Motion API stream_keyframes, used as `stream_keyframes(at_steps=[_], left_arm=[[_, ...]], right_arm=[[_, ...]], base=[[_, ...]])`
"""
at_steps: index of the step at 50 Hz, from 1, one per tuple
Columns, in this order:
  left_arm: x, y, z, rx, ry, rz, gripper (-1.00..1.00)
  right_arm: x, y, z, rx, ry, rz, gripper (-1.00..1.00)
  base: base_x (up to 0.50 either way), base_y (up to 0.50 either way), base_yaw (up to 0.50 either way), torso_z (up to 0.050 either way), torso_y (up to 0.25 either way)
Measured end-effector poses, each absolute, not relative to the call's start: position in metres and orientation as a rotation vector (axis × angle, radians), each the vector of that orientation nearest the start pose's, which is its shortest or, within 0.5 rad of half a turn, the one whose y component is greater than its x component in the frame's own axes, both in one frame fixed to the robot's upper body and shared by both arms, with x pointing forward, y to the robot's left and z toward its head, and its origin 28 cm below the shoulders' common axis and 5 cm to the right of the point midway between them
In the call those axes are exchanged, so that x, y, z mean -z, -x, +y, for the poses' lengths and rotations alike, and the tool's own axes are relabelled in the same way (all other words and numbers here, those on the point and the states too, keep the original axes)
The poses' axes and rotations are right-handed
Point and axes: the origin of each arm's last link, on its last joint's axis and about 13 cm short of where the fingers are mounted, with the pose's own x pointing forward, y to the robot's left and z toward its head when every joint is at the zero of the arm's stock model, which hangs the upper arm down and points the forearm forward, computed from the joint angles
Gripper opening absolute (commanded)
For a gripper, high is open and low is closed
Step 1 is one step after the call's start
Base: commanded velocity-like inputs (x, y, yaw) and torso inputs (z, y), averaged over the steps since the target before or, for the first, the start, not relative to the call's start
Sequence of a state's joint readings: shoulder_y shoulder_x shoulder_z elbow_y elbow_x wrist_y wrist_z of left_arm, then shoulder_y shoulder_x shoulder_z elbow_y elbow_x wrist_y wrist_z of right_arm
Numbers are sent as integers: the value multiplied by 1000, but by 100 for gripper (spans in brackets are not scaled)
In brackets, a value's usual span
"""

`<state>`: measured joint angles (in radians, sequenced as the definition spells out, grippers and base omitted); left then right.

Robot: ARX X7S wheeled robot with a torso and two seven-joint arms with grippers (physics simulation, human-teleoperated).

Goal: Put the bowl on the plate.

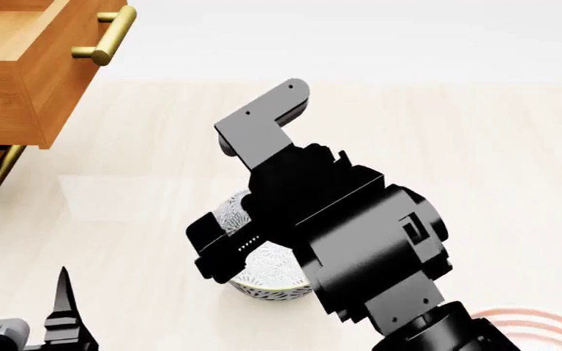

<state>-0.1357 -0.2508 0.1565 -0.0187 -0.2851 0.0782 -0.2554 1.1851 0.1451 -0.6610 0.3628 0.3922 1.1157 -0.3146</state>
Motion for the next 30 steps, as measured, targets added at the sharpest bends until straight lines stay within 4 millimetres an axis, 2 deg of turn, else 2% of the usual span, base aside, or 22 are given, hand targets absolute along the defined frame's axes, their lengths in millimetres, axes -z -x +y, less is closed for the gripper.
stream_keyframes(at_steps=[30], left_arm=[[-44, -242, 236, -114, 52, -150, 100]], right_arm=[[-173, -384, -46, -672, 343, 621, 100]], base=[[0, 0, 0, 0, 0]])
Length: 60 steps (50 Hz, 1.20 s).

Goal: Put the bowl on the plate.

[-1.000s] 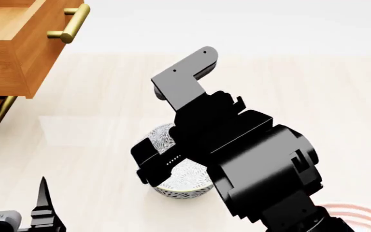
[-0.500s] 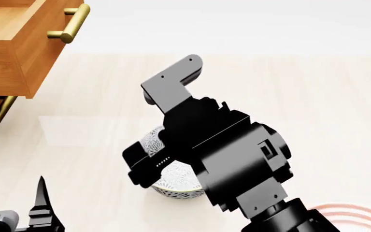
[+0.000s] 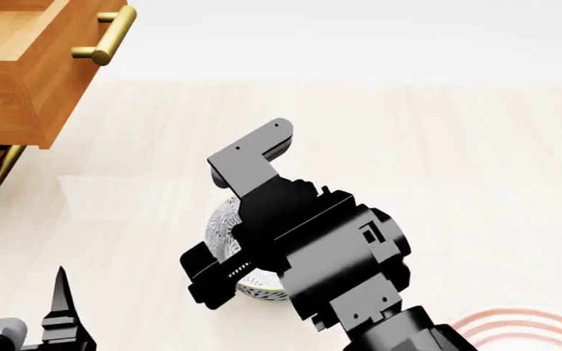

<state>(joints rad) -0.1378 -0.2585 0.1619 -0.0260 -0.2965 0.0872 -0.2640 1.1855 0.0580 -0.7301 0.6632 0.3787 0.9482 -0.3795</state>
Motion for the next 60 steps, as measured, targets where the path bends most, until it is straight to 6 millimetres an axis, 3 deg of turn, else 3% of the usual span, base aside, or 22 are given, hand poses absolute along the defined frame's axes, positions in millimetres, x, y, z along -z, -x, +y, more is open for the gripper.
stream_keyframes(at_steps=[60], left_arm=[[-46, -241, 235, -108, 51, -154, 100]], right_arm=[[-130, -391, -45, -689, 339, 739, 100]], base=[[0, 0, 0, 0, 0]])
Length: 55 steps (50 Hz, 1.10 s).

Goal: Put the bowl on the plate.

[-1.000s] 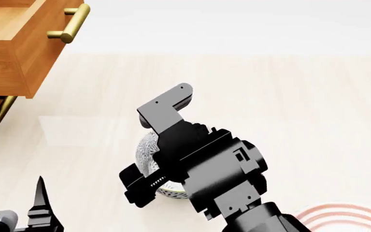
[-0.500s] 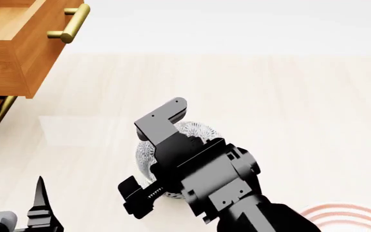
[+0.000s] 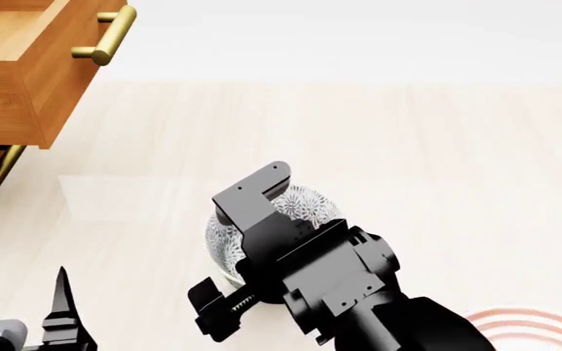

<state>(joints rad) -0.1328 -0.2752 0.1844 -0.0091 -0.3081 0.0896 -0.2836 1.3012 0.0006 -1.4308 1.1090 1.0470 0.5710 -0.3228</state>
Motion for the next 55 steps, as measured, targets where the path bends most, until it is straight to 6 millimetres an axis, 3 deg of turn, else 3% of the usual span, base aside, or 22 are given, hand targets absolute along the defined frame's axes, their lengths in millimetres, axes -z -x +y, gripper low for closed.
stream_keyframes(at_steps=[24, 25, 55], left_arm=[[-47, -241, 235, -111, 49, -155, 100], [-47, -241, 235, -111, 49, -155, 100], [-49, -240, 235, -111, 52, -158, 100]], right_arm=[[-126, -390, -46, -691, 347, 756, 100], [-126, -390, -46, -691, 347, 757, -100], [-139, -394, -49, -682, 393, 711, -100]], base=[[0, 0, 0, 0, 0], [0, 0, 0, 0, 0], [0, 0, 0, 0, 0]])
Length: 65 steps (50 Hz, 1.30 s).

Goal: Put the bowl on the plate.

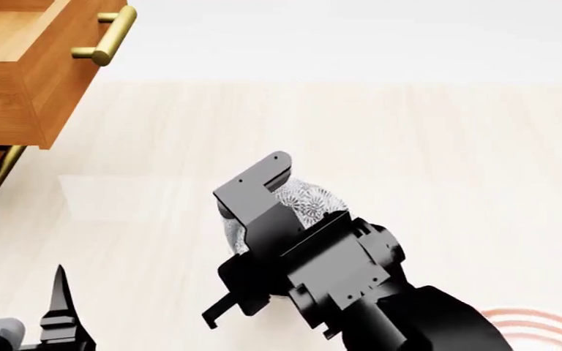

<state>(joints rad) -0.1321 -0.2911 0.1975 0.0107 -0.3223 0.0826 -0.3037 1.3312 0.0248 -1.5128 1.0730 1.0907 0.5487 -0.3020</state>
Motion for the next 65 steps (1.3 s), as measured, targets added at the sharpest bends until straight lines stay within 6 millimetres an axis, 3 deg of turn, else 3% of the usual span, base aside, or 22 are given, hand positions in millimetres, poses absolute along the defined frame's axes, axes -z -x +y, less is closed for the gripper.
stream_keyframes(at_steps=[20, 37, 65], left_arm=[[-51, -239, 235, -109, 56, -166, 100], [-53, -239, 235, -108, 59, -172, 100], [-53, -241, 235, -107, 63, -176, 100]], right_arm=[[-202, -391, -83, -493, 525, 585, -100], [-256, -372, -103, -354, 618, 517, -100], [-304, -326, -131, -221, 751, 599, -100]], base=[[0, 0, 0, 0, 0], [0, 0, 0, 0, 0], [0, 0, 0, 0, 0]])
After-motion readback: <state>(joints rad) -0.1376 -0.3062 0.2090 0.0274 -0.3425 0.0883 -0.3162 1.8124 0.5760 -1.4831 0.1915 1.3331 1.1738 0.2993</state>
